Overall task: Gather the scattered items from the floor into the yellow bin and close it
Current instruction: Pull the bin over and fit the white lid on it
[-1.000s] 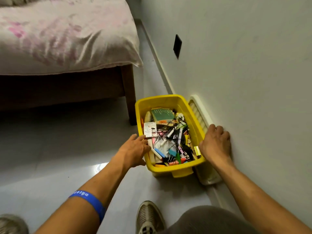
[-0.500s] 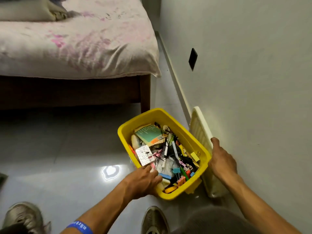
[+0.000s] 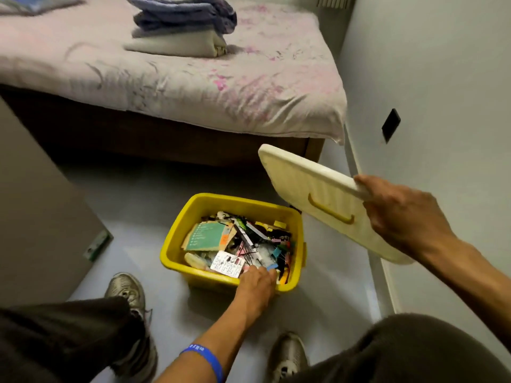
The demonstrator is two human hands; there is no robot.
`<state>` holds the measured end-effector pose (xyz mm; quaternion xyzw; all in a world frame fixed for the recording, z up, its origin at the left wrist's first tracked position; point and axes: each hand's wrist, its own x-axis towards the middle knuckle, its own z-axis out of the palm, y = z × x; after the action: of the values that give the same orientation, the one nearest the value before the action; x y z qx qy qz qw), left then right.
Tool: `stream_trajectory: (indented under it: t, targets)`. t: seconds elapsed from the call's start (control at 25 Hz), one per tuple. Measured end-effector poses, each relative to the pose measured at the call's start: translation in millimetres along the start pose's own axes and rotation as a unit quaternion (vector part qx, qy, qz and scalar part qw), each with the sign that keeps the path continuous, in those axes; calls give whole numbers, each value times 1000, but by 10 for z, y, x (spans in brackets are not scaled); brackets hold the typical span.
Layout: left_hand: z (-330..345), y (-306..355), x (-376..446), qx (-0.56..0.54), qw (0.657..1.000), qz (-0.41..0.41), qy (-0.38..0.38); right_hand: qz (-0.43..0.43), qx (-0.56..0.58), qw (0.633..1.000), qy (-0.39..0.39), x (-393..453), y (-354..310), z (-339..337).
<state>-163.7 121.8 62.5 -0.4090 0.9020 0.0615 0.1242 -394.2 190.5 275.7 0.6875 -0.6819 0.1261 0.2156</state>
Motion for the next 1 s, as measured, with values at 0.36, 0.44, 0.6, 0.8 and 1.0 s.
stream_trajectory:
  t: [0.36,0.44,0.6,0.8,1.0]
  targets:
    - [-459,-1569,-492,-409,772,-337,351,-25,406,878,-253,1408,-318,111]
    - [-326,-1844,-615,-486,749,-345,289,-9,438,847,-301,1470,-523,574]
    - [180,-2122,-636,-466,749,-395,256,27,371,875,-310,1519,-856,1527]
    - [444,-2415,-324,-444,795,-348,223,98,198,937,-271,1328,-1429,2513]
    - [628,-2463,-329,-487,778,-326,224,74,186,931,-306,403,-2326,3003]
